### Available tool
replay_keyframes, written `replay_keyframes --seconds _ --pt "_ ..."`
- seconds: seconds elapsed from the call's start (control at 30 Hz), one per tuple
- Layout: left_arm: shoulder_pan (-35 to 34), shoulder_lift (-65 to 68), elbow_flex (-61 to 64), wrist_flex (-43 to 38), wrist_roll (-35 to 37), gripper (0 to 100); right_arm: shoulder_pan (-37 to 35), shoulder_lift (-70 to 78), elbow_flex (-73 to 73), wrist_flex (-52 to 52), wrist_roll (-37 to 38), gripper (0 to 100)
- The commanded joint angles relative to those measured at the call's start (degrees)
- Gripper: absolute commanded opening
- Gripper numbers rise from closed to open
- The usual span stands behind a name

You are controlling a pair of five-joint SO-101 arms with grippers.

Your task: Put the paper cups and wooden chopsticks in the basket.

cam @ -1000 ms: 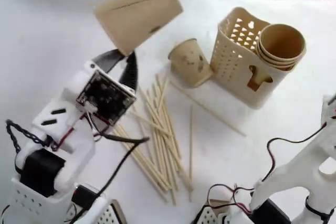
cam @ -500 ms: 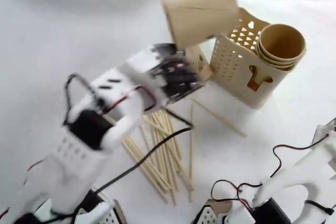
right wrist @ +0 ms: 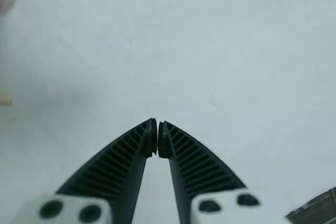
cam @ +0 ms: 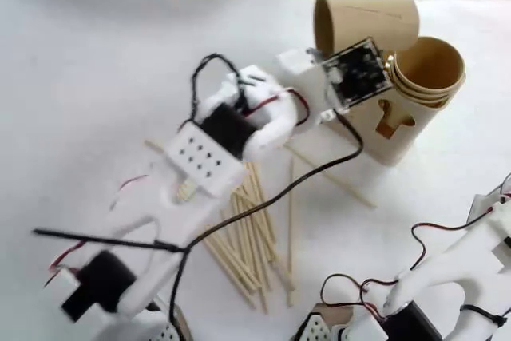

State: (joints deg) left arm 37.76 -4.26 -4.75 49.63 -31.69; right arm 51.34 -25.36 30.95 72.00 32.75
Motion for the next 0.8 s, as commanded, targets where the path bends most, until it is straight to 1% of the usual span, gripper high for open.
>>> replay_keyframes --seconds 0.0,0.23,0.3,0.4,0.43,0.77 --pt "2.59 2.51 -7.82 3.16 -0.44 2 0.13 -0.92 -0.35 -0.92 -0.18 1.9" --pt "4.00 8.22 -16.35 9.58 -0.62 3 -0.04 -0.92 -0.26 -0.92 -0.18 1.9" --pt "3.82 9.10 -18.46 11.34 -0.62 6 -0.04 -0.92 -0.26 -0.92 -0.18 1.9" --pt "3.65 9.63 -21.01 13.63 -0.18 14 -0.04 -0.92 -0.26 -0.84 -0.18 1.9" --pt "3.56 9.63 -21.71 14.24 -0.18 15 -0.04 -0.92 -0.26 -0.75 -0.18 1.9" --pt "3.38 9.71 -24.88 13.89 -0.53 14 -0.04 -0.92 -0.18 -0.57 -0.18 1.9"
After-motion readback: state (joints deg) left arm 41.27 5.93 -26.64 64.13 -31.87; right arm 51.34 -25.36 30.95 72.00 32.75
